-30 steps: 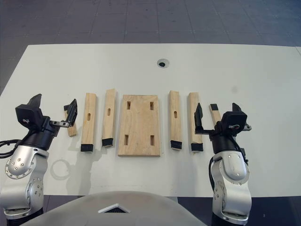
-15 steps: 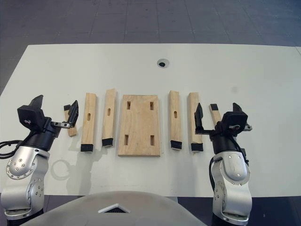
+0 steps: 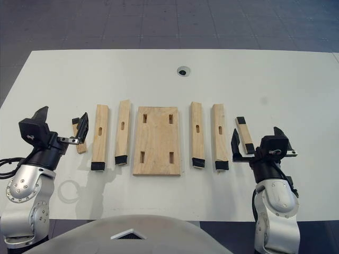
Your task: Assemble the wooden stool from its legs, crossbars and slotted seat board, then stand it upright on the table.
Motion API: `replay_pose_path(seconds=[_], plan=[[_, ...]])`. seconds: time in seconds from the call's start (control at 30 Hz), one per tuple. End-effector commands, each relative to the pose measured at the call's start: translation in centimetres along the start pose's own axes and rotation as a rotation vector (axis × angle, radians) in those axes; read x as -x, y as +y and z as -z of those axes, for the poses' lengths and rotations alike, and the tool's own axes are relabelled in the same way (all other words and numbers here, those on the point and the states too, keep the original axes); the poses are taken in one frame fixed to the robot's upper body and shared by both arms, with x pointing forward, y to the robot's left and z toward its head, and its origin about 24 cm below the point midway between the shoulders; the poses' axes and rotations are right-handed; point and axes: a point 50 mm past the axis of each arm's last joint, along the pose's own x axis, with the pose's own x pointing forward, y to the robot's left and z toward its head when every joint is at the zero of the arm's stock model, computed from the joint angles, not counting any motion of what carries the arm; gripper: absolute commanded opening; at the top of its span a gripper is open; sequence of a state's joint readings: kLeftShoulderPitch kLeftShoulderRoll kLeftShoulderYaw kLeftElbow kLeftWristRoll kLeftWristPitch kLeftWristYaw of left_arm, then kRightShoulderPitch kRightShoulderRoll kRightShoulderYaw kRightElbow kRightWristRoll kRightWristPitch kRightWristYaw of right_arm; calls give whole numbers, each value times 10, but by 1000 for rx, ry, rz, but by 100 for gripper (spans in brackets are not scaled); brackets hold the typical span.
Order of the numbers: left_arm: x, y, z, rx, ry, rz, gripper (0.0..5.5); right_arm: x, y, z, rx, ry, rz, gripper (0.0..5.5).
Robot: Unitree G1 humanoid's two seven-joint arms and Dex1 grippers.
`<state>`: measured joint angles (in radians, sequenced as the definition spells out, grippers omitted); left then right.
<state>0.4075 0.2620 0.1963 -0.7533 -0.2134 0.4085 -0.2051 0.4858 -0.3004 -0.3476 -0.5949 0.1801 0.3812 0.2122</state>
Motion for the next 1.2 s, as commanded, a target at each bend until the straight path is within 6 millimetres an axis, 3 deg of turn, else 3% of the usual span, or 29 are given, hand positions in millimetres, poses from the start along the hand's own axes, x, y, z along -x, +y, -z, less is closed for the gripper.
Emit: replay_pose_path(seconds=[0.03, 0.4, 0.67, 0.87, 1.17, 1.2], plan=[[2, 0, 0, -2, 11, -4, 550, -6, -13, 12, 2, 67, -4, 547], [7, 0, -7, -4, -7, -6, 550, -17, -19, 58, 59, 231, -55, 547], [10, 0, -9, 4, -11, -8, 550, -25, -19, 70, 80, 366, -125, 547], [9, -2, -11, 6, -15, 2, 550, -27, -14, 84, -102, 454, -200, 547], [11, -1, -12, 13, -10, 5, 550, -27, -15, 97, -61, 488, -200, 547], [12, -1, -12, 14, -10, 5, 550, -27, -15, 97, -55, 488, -200, 524]])
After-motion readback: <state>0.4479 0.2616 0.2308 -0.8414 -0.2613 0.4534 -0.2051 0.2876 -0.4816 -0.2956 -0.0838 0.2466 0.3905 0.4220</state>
